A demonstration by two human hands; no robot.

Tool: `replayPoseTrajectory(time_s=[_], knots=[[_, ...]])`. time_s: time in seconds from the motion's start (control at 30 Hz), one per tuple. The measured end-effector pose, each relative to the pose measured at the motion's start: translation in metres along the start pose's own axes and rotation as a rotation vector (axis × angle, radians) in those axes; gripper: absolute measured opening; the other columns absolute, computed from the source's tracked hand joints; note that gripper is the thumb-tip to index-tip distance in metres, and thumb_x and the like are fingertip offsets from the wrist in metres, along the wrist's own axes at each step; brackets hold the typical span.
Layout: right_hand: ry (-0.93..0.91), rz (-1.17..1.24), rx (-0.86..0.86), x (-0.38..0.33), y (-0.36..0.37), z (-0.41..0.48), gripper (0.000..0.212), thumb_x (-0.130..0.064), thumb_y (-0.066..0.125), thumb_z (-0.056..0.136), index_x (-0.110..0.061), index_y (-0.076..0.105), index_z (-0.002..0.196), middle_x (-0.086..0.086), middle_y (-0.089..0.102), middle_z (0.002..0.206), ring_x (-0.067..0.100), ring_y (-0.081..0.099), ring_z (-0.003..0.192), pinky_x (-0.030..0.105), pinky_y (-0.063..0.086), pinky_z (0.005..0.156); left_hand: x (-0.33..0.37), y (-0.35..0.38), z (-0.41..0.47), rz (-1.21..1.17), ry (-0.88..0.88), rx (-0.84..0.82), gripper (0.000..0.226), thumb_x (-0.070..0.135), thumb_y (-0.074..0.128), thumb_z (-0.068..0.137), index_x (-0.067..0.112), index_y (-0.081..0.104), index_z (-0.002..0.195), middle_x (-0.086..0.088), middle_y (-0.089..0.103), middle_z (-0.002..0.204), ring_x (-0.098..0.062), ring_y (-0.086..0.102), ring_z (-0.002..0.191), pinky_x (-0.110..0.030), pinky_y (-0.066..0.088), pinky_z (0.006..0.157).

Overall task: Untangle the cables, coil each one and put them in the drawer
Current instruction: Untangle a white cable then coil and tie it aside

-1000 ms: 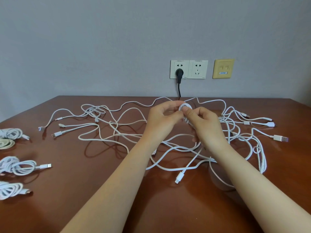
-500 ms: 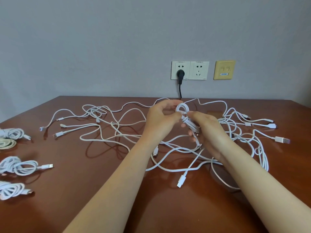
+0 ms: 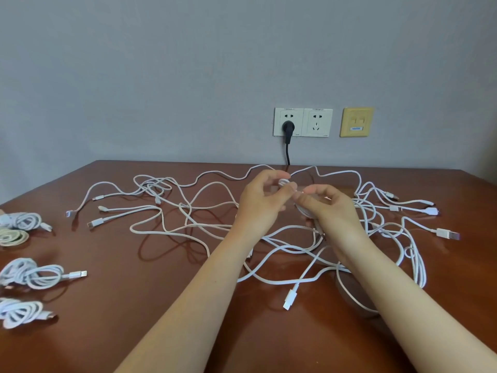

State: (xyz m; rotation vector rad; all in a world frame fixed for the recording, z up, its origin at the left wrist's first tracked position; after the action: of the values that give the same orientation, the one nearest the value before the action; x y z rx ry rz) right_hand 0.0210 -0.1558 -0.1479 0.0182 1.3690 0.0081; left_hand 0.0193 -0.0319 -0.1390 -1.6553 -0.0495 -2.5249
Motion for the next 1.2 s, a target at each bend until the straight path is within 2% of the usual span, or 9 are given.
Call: replayPoseTrajectory(time_s=[0.13, 0.33, 0.4, 0.5, 0.57, 0.73, 0.93, 1.07, 1.2], knots=[[0.048, 0.121, -0.024, -0.002, -0.002, -0.001, 0.003, -0.009, 0.060, 0.085, -0.010, 0.062, 0.084, 0.001, 0.063, 0.068, 0.008, 0.057, 0.055, 0.016, 0.045, 0.049, 0.001, -0.003, 0.002, -0.040, -0.017, 0.010, 0.016, 0.007, 0.060, 0.087, 0.023, 0.060, 0.086, 0.002, 0.057, 0.093, -0.008, 0.061, 0.083, -0.020, 0.057, 0.071], [0.047, 0.165, -0.156, -0.006, 0.001, -0.004, 0.013, -0.008, 0.054, 0.088, -0.017, 0.062, 0.090, -0.004, 0.070, 0.078, 0.011, 0.066, 0.065, 0.018, 0.047, 0.056, 0.006, -0.010, 0.005, -0.156, -0.053, 0.085, 0.017, 0.003, 0.059, 0.087, 0.019, 0.060, 0.084, -0.009, 0.058, 0.102, -0.011, 0.063, 0.082, -0.015, 0.055, 0.068], [0.067, 0.162, -0.178, -0.004, 0.004, -0.003, 0.011, -0.010, 0.056, 0.088, -0.019, 0.060, 0.094, -0.007, 0.071, 0.078, 0.011, 0.066, 0.063, 0.019, 0.049, 0.056, 0.003, -0.013, 0.008, -0.144, -0.046, 0.117, 0.017, 0.005, 0.061, 0.086, 0.021, 0.062, 0.083, -0.005, 0.060, 0.100, -0.012, 0.065, 0.085, -0.020, 0.056, 0.074], [0.086, 0.140, -0.162, -0.002, 0.004, -0.003, 0.012, -0.013, 0.061, 0.087, -0.018, 0.059, 0.098, -0.008, 0.071, 0.071, 0.010, 0.060, 0.056, 0.019, 0.050, 0.055, -0.001, -0.016, 0.010, -0.069, -0.040, 0.155, 0.020, 0.008, 0.066, 0.082, 0.028, 0.064, 0.080, 0.004, 0.062, 0.096, -0.018, 0.064, 0.099, -0.039, 0.053, 0.090], [0.073, 0.120, -0.137, -0.002, 0.003, -0.003, 0.015, -0.012, 0.062, 0.086, -0.020, 0.058, 0.098, -0.006, 0.070, 0.074, 0.008, 0.058, 0.055, 0.017, 0.050, 0.054, -0.001, -0.017, 0.010, -0.045, -0.040, 0.147, 0.022, 0.008, 0.067, 0.080, 0.029, 0.063, 0.080, 0.007, 0.062, 0.096, -0.018, 0.062, 0.104, -0.043, 0.051, 0.093], [0.012, 0.052, -0.076, -0.002, 0.001, -0.001, 0.021, -0.003, 0.063, 0.085, -0.015, 0.058, 0.100, 0.003, 0.062, 0.079, 0.007, 0.058, 0.056, 0.014, 0.049, 0.051, 0.003, -0.025, 0.012, -0.019, -0.071, 0.016, 0.030, 0.003, 0.069, 0.080, 0.029, 0.056, 0.089, 0.007, 0.061, 0.100, -0.021, 0.063, 0.100, -0.037, 0.052, 0.091], [0.053, 0.124, -0.139, -0.005, 0.014, -0.001, 0.021, -0.001, 0.062, 0.085, -0.013, 0.059, 0.102, 0.002, 0.065, 0.081, 0.004, 0.060, 0.056, 0.015, 0.051, 0.055, 0.025, -0.054, 0.011, 0.184, -0.035, -0.119, 0.039, 0.007, 0.075, 0.076, 0.028, 0.054, 0.101, 0.010, 0.059, 0.093, 0.003, 0.059, 0.066, -0.006, 0.046, 0.066], [0.018, 0.121, -0.191, -0.018, 0.031, -0.002, 0.019, -0.001, 0.063, 0.084, -0.017, 0.059, 0.094, -0.001, 0.066, 0.076, 0.004, 0.059, 0.053, 0.014, 0.049, 0.053, 0.040, -0.074, 0.013, 0.292, -0.026, -0.144, 0.039, 0.010, 0.076, 0.075, 0.030, 0.055, 0.100, 0.010, 0.059, 0.095, 0.001, 0.059, 0.069, -0.007, 0.045, 0.068], [-0.038, 0.060, -0.236, -0.031, 0.053, 0.000, 0.020, 0.003, 0.063, 0.083, -0.015, 0.059, 0.089, -0.009, 0.065, 0.059, 0.002, 0.056, 0.046, 0.014, 0.047, 0.050, 0.051, -0.096, 0.014, 0.463, -0.038, -0.181, 0.034, 0.014, 0.076, 0.075, 0.035, 0.060, 0.096, 0.002, 0.060, 0.107, -0.007, 0.060, 0.079, -0.017, 0.045, 0.082]])
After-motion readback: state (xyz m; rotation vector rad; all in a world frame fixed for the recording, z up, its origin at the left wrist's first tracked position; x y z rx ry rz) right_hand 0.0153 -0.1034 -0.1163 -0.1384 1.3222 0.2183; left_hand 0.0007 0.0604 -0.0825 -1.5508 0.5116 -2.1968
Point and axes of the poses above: each hand's wrist, its own z-axis towards the middle knuckle, its own y-axis out of the palm, x = y × z, the point moved 3 cm from there along z, towards the middle knuckle
